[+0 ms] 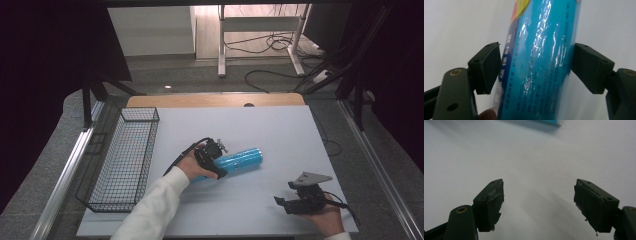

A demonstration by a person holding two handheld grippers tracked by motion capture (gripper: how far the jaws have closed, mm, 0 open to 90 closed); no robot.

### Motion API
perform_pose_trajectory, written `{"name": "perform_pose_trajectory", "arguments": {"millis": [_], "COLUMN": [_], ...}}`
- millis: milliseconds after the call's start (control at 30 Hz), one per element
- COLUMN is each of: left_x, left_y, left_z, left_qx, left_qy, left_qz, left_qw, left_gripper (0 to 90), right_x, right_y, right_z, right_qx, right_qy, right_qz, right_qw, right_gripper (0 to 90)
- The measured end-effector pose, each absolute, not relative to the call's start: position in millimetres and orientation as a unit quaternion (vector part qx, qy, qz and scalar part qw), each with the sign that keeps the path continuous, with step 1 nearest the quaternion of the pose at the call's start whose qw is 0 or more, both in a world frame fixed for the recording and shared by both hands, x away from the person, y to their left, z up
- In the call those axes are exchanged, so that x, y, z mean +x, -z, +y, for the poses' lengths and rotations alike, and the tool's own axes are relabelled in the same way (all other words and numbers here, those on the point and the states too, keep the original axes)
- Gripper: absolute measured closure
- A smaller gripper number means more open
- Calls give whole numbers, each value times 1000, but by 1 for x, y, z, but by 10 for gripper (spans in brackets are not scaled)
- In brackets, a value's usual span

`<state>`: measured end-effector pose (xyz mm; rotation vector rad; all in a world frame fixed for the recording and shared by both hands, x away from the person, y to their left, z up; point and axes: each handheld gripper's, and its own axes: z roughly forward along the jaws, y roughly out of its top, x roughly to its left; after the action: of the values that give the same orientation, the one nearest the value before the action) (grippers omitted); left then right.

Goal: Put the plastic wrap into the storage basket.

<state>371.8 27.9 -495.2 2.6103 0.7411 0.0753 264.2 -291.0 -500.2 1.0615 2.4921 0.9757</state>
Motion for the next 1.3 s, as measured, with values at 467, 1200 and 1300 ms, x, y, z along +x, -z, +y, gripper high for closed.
{"name": "perform_pose_trajectory", "arguments": {"millis": [467, 1200, 1300], "left_x": [374, 378, 377], "left_y": [501, 472, 461], "left_z": [17, 34, 40], "left_qx": [952, 947, 944], "left_qy": [-28, -9, -17], "left_qz": [251, 286, 295], "left_qw": [174, 149, 147], "left_gripper": [273, 306, 308], "right_x": [264, 263, 263], "right_y": [501, 498, 497], "right_z": [-291, -294, -294], "right_qx": [369, 380, 381], "right_qy": [-325, -331, -333], "right_qz": [860, 850, 849], "right_qw": [138, 153, 152], "right_gripper": [244, 251, 253]}}
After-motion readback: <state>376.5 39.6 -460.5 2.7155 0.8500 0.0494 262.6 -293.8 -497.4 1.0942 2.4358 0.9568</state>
